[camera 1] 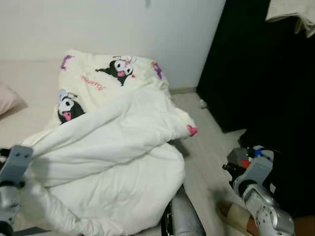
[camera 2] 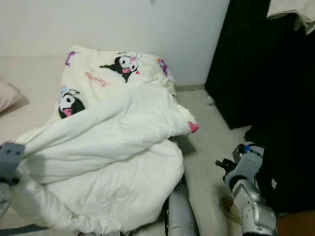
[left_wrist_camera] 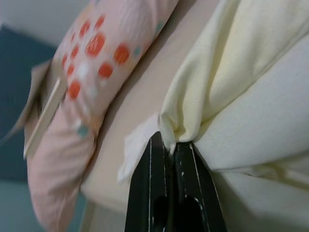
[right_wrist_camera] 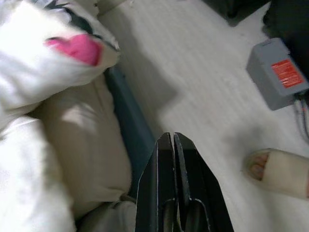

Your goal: Clean up the room

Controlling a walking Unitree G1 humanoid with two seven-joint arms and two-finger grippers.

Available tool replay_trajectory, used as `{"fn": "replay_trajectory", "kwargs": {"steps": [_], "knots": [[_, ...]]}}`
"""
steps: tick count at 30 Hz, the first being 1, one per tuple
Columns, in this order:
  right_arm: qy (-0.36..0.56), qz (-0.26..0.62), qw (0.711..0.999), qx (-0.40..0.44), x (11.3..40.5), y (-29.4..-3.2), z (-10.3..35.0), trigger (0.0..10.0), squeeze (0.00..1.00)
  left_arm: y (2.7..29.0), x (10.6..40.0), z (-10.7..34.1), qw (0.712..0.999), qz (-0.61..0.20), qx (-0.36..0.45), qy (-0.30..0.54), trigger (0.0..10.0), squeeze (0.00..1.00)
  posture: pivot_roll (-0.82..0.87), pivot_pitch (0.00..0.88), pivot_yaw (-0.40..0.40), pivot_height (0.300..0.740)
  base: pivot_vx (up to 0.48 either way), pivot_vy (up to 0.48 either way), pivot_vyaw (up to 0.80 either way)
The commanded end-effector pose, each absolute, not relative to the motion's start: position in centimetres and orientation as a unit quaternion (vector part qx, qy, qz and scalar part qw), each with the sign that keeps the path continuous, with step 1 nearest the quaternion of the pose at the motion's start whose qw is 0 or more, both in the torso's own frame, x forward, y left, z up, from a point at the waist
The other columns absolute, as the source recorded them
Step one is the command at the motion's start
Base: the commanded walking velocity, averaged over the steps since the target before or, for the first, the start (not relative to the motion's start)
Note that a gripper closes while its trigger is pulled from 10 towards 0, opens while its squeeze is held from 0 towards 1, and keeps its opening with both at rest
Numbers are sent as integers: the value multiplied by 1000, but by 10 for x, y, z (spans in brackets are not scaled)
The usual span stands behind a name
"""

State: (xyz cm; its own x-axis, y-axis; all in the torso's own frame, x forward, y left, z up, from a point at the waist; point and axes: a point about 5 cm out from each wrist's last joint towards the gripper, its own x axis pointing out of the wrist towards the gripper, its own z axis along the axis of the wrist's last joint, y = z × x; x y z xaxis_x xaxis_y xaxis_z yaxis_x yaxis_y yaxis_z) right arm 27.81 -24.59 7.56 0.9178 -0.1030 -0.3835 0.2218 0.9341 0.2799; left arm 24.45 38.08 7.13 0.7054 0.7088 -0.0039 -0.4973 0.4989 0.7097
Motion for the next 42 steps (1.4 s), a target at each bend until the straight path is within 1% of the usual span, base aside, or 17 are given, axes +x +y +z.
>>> {"fn": "replay_trajectory", "kwargs": {"steps": [1, 12, 17, 18, 19, 20, 21, 24, 25, 27, 28, 30, 31, 33, 35, 37, 42], "knots": [[193, -93, 965, 150, 278, -250, 71, 10000, 0, 403, 224, 73, 827, 406, 349, 170, 0, 0, -217, 121, -9, 581, 0, 0, 0], [193, -96, 966, 145, 284, -254, 72, 10000, 0, 415, 209, 75, 817, 445, 324, 169, 0, 0, -206, 103, -22, 581, 0, 0, 0], [196, -89, 966, 143, 287, -250, 71, 10000, 0, 416, 187, 54, 810, 490, 251, 204, 0, 0, -214, 93, -24, 581, 0, 0, 0], [196, -88, 966, 143, 288, -250, 71, 10000, 0, 417, 181, 49, 806, 502, 230, 214, 0, 224, -214, 93, -24, 581, 0, 0, 0], [196, -89, 966, 142, 288, -251, 71, 10000, 0, 416, 175, 44, 802, 510, 214, 223, 0, 522, -214, 92, -24, 581, 0, 0, 0], [196, -89, 966, 142, 288, -251, 71, 10000, 0, 416, 175, 44, 802, 510, 214, 223, 0, 522, -214, 92, -24, 581, 0, 0, 0], [196, -89, 966, 141, 288, -252, 71, 10000, 0, 415, 169, 38, 801, 515, 199, 233, 0, 1000, -214, 89, -24, 581, 0, 0, 0], [197, -90, 966, 140, 288, -253, 71, 10000, 0, 411, 161, 28, 795, 522, 179, 252, 0, 1000, -215, 87, -23, 581, 0, 0, 0], [196, -91, 966, 140, 289, -254, 72, 10000, 0, 408, 153, 19, 789, 527, 164, 270, 3882, 1000, -217, 83, -22, 581, 0, 0, 0], [195, -92, 966, 139, 290, -255, 72, 10000, 0, 406, 147, 13, 784, 530, 155, 283, 3882, 1000, -217, 83, -22, 581, 0, 0, 0], [194, -93, 967, 139, 291, -256, 73, 10000, 0, 402, 141, 5, 780, 529, 147, 299, 5255, 1000, -217, 78, -22, 581, 0, 0, 0], [192, -94, 967, 138, 291, -257, 74, 10000, 0, 398, 136, -1, 778, 525, 144, 314, 5451, 1000, -218, 76, -21, 581, 0, 0, 0], [189, -97, 967, 138, 292, -259, 76, 10000, 0, 393, 130, -8, 776, 519, 139, 330, 9569, 1000, -218, 72, -21, 581, 0, 0, 0], [189, -97, 967, 138, 292, -259, 76, 10000, 0, 393, 130, -8, 776, 519, 139, 330, 9569, 1000, -218, 72, -21, 581, 0, 0, 0], [180, -105, 969, 136, 295, -266, 80, 10000, 0, 381, 117, -24, 769, 507, 135, 367, 10000, 1000, -218, 61, -18, 581, 0, 0, 0], [173, -111, 969, 136, 297, -271, 85, 10000, 0, 371, 108, -35, 764, 497, 130, 391, 10000, 1000, -218, 55, -18, 581, 0, 0, 0], [157, -119, 971, 139, 300, -277, 90, 10000, 0, 361, 106, -43, 765, 483, 122, 409, 10000, 1000, -221, 39, -15, 581, 0, 0, 0]]}}
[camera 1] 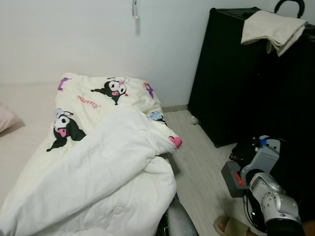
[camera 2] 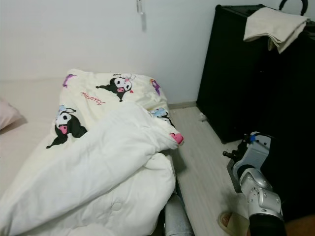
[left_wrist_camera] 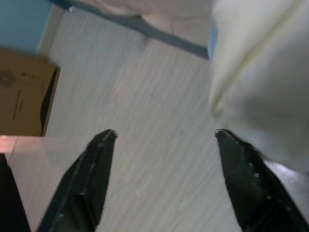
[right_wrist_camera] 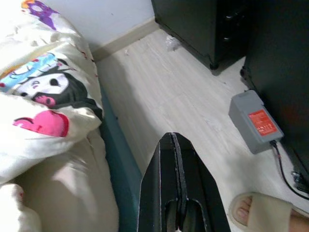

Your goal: Clean up the room

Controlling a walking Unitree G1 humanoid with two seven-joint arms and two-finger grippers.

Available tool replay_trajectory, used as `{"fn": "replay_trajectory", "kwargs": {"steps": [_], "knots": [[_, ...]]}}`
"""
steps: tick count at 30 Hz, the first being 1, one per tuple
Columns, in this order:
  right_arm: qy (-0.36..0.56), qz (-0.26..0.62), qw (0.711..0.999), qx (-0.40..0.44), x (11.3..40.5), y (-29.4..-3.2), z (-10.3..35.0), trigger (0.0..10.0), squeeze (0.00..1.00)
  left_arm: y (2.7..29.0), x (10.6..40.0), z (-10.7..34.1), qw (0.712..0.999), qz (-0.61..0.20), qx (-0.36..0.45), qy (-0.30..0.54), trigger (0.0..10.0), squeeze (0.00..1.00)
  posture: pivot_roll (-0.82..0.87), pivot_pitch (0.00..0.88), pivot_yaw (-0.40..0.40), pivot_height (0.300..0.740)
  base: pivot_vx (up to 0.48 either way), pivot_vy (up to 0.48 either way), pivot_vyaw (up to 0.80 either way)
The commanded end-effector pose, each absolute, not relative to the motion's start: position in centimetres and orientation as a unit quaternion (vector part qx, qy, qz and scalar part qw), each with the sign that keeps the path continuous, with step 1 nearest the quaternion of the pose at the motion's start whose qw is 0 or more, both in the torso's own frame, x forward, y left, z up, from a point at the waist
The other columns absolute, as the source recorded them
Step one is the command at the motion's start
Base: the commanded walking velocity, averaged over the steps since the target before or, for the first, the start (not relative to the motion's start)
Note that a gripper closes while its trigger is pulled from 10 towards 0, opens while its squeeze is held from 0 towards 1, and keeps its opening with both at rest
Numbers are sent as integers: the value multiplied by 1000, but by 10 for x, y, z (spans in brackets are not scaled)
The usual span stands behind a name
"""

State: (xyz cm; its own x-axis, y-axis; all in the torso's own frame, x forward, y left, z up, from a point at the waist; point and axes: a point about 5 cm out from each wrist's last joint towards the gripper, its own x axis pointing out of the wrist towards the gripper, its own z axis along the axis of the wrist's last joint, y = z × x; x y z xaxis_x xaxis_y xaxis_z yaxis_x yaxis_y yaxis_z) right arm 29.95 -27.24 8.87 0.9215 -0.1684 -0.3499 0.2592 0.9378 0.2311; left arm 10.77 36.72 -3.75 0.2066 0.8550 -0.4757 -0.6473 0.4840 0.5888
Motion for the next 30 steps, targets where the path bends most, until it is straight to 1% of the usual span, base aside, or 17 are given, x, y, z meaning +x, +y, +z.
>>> {"fn": "replay_trajectory", "kwargs": {"steps": [1, 7, 8, 9, 10, 11, 12, 14, 15, 16, 17, 19, 21, 25, 28, 29, 30], "knots": [[144, -120, 971, 145, 302, -279, 94, 10000, 0, 357, 107, -46, 767, 478, 119, 411, 10000, 1000, -221, 36, -15, 581, 0, 0, 0], [113, -125, 974, 152, 307, -283, 104, 10000, 0, 351, 117, -46, 776, 472, 109, 404, 10000, 1000, -221, 18, -14, 581, 0, 0, 0], [100, -122, 975, 158, 310, -284, 109, 10000, 0, 351, 124, -44, 777, 487, 78, 390, 10000, 1000, -224, 10, -16, 581, 0, 0, 0], [100, -122, 975, 158, 310, -284, 109, 10000, 0, 351, 124, -44, 777, 487, 78, 390, 10000, 1000, -224, 10, -16, 581, 0, 0, 0], [75, -113, 977, 163, 312, -284, 116, 10000, 0, 351, 141, -37, 792, 494, 38, 356, 10000, 1000, -219, 2, -20, 581, 0, 0, 0], [75, -113, 977, 163, 312, -284, 116, 10000, 0, 351, 141, -37, 792, 494, 38, 356, 10000, 1000, -219, 2, -20, 581, 0, 0, 0], [59, -102, 979, 168, 314, -284, 121, 10000, 0, 353, 167, -22, 819, 483, 18, 308, 10000, 1000, -212, 0, -25, 586, 0, 0, 0], [59, -102, 979, 168, 314, -284, 121, 10000, 0, 353, 167, -22, 819, 483, 18, 308, 10000, 1000, -212, 0, -25, 586, 0, 0, 0], [52, -94, 980, 168, 316, -283, 123, 10000, 0, 355, 189, -8, 844, 467, 2, 265, 10000, 1000, -211, 0, -25, 591, 0, 0, 0], [52, -94, 980, 168, 316, -283, 123, 10000, 0, 355, 189, -8, 844, 467, 2, 265, 10000, 1000, -211, 0, -25, 591, 0, 0, 0], [51, -84, 981, 168, 319, -278, 122, 10000, 0, 354, 240, 32, 907, 388, 7, 164, 10000, 0, -197, 0, -31, 600, 0, 0, 0], [51, -84, 981, 168, 319, -278, 122, 10000, 0, 354, 240, 32, 907, 388, 7, 164, 10000, 0, -197, 0, -31, 600, 0, 0, 0], [51, -70, 981, 173, 322, -271, 119, 10000, 0, 345, 261, 49, 935, 332, 7, 124, 10000, 0, -191, 0, -28, 609, 0, 0, 0], [51, -49, 981, 182, 324, -262, 115, 10000, 0, 338, 261, 42, 940, 315, 11, 135, 10000, 0, -186, 0, -31, 618, 0, 0, 0], [58, -3, 979, 195, 323, -243, 106, 10000, 0, 331, 238, 13, 927, 319, 5, 197, 10000, 0, -182, 0, -33, 632, 0, 0, 0], [58, -3, 979, 195, 323, -243, 106, 10000, 0, 331, 238, 13, 927, 319, 5, 197, 10000, 0, -182, 0, -33, 632, 0, 0, 0], [62, 20, 979, 195, 322, -233, 101, 10000, 0, 327, 218, -7, 914, 322, 8, 244, 10000, 0, -179, 0, -35, 641, 0, 0, 0]]}}
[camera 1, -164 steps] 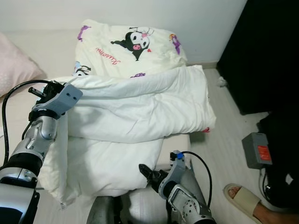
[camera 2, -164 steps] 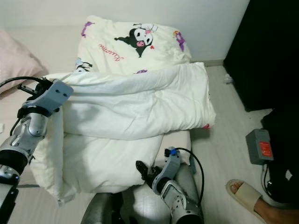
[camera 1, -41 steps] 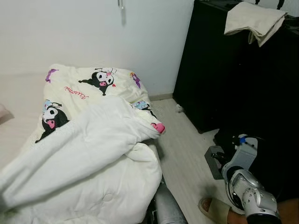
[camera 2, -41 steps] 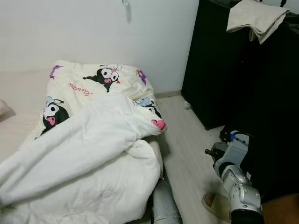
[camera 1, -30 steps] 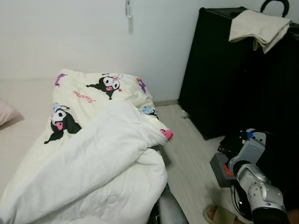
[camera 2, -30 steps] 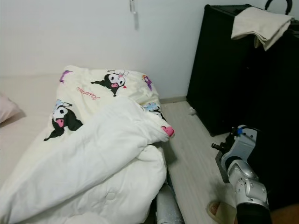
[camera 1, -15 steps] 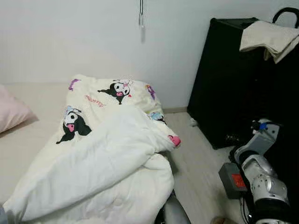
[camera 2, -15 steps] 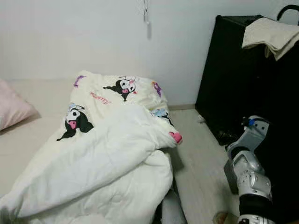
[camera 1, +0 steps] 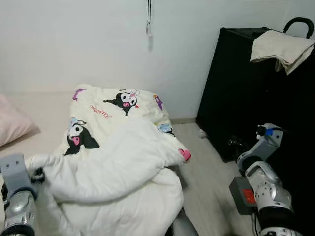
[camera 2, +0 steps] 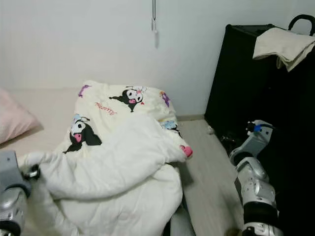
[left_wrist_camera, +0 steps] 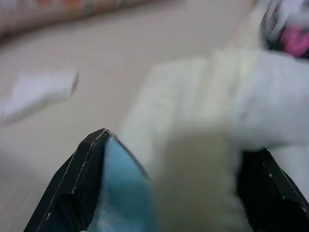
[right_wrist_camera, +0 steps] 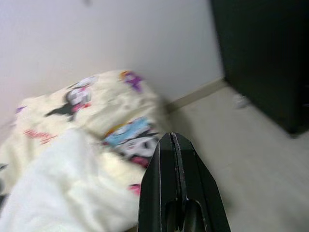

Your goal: Clean up the room

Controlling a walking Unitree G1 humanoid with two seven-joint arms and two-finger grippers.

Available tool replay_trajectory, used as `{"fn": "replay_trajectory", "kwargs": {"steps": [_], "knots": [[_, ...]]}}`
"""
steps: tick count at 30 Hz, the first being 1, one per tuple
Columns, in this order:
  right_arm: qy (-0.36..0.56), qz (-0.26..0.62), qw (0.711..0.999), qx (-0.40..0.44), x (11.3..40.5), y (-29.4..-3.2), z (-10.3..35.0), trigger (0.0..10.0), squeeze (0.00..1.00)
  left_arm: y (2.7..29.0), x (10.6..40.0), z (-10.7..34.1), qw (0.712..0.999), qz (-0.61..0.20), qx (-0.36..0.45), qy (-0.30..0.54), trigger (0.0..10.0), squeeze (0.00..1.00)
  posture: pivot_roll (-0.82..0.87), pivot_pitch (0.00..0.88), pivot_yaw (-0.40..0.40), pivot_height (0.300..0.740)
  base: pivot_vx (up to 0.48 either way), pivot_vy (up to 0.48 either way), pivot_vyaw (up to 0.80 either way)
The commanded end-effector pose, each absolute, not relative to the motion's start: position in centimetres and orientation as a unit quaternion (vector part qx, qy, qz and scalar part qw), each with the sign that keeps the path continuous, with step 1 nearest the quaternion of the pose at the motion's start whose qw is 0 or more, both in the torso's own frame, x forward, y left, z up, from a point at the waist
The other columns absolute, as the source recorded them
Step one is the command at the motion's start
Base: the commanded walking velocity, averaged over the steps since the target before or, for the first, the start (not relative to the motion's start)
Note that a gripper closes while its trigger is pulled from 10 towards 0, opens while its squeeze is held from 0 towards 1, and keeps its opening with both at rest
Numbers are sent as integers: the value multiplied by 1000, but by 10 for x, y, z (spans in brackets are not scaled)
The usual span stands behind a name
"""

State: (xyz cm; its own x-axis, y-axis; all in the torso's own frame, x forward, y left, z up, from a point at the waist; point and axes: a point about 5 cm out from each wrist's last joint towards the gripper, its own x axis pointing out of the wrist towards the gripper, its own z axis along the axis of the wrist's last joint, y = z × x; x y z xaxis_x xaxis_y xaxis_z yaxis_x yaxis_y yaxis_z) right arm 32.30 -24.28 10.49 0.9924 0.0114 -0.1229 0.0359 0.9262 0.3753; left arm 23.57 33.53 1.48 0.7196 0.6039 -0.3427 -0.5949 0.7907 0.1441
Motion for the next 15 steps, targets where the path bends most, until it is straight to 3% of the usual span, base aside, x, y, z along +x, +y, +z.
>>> {"fn": "replay_trajectory", "kwargs": {"steps": [1, 6, 8, 9, 11, 13, 15], "knots": [[62, 20, 979, 195, 322, -233, 101, 10000, 0, 327, 218, -7, 914, 322, 8, 244, 10000, 0, -179, 0, -35, 641, 0, 0, 0], [68, 34, 978, 194, 322, -229, 98, 10000, 0, 331, 179, -32, 882, 348, 28, 317, 10000, 0, -176, 0, -37, 660, 0, 0, 0], [69, 37, 978, 192, 323, -230, 97, 10000, 0, 338, 152, -42, 851, 372, 67, 364, 10000, 0, -175, 0, -36, 669, 0, 0, 0], [69, 37, 978, 192, 323, -230, 97, 10000, 0, 338, 152, -42, 851, 372, 67, 364, 10000, 0, -175, 0, -36, 669, 0, 0, 0], [67, 38, 979, 191, 324, -231, 98, 10000, 0, 350, 126, -46, 814, 401, 109, 406, 10000, 0, -175, 0, -35, 679, 0, 0, 0], [67, 38, 979, 191, 324, -231, 98, 10000, 0, 350, 126, -46, 814, 401, 109, 406, 10000, 0, -175, 0, -35, 679, 0, 0, 0], [65, 38, 979, 191, 324, -233, 99, 10000, 0, 361, 103, -46, 777, 431, 143, 437, 10000, 0, -170, 0, -32, 688, 0, 0, 0]]}}
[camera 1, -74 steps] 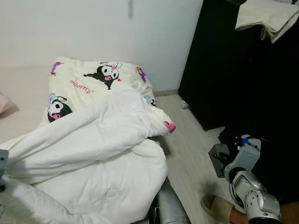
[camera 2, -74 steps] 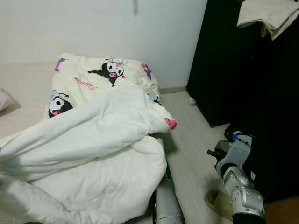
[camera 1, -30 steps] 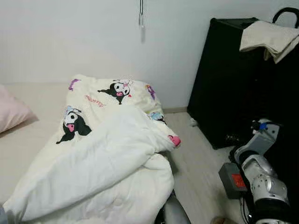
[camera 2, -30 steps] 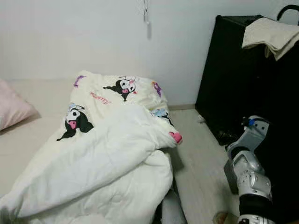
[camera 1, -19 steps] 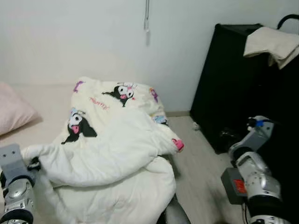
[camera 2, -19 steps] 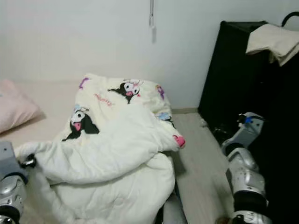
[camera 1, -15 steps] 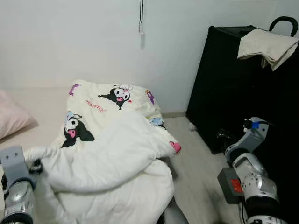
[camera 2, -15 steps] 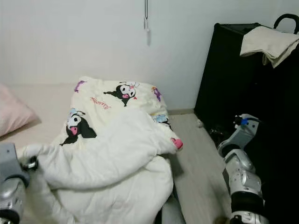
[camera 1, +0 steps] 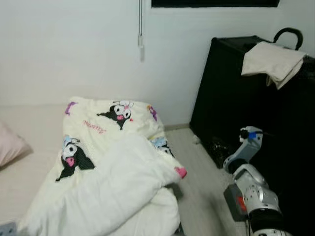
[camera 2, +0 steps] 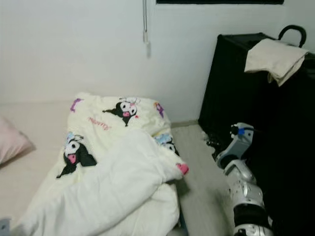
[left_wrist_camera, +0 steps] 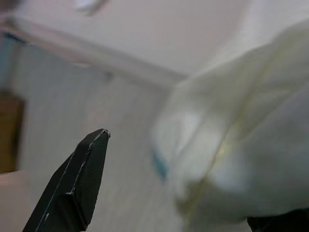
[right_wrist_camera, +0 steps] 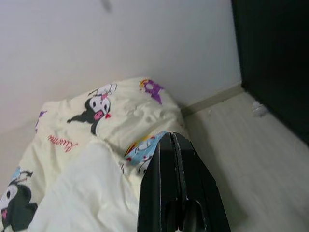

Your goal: Clean up the room

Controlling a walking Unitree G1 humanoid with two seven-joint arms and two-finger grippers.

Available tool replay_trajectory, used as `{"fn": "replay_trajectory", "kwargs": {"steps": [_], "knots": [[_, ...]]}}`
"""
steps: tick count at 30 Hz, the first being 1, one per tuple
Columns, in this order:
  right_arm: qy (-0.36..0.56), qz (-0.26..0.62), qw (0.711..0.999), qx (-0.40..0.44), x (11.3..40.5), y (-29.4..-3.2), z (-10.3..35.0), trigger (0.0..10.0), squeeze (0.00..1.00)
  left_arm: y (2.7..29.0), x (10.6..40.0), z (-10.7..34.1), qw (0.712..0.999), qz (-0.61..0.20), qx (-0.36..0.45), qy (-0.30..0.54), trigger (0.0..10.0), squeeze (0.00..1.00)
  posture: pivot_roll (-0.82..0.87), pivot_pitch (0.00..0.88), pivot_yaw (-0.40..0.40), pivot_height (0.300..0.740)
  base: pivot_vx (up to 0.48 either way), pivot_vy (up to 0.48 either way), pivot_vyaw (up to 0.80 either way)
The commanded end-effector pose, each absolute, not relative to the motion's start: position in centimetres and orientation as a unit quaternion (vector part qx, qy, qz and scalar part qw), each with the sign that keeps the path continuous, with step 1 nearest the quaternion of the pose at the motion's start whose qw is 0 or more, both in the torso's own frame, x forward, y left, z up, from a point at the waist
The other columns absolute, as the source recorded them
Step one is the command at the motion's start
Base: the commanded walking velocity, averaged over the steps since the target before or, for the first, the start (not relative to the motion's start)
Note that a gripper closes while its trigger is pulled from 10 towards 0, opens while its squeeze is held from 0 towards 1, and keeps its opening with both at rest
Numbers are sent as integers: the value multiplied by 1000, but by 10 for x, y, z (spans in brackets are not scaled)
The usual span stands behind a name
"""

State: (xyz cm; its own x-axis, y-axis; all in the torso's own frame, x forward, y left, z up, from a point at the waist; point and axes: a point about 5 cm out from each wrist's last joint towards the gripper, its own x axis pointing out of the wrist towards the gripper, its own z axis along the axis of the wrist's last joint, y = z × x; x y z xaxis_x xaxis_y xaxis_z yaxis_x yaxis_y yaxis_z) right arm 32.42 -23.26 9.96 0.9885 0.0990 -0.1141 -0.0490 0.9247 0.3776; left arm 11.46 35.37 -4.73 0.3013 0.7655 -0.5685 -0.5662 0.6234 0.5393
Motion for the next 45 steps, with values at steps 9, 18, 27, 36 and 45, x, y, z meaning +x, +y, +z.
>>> {"fn": "replay_trajectory", "kwargs": {"steps": [9, 18, 27, 36, 45], "knots": [[72, 57, 977, 191, 319, -230, 91, 10000, 0, 370, 67, -50, 724, 446, 159, 501, 10000, 0, -172, 0, -21, 706, 0, 0, 0], [121, 86, 974, 174, 310, -217, 68, 10000, 0, 346, 63, -68, 735, 404, 115, 532, 10000, 0, -178, 0, -18, 740, 0, 0, 0], [223, 43, 968, 103, 294, -228, 33, 10000, 0, 255, 97, -100, 829, 126, -132, 529, 10000, 0, -179, 0, -27, 740, 0, 0, 0], [225, 30, 968, 106, 292, -232, 29, 10000, 0, 272, 104, -93, 839, 144, -78, 518, 10000, 0, -180, 0, -18, 740, 0, 0, 0], [339, 7, 939, 54, 257, -232, -20, 10000, 0, 282, 114, -87, 849, 168, -62, 497, 10000, 0, -181, 0, -18, 740, 0, 0, 0]]}}
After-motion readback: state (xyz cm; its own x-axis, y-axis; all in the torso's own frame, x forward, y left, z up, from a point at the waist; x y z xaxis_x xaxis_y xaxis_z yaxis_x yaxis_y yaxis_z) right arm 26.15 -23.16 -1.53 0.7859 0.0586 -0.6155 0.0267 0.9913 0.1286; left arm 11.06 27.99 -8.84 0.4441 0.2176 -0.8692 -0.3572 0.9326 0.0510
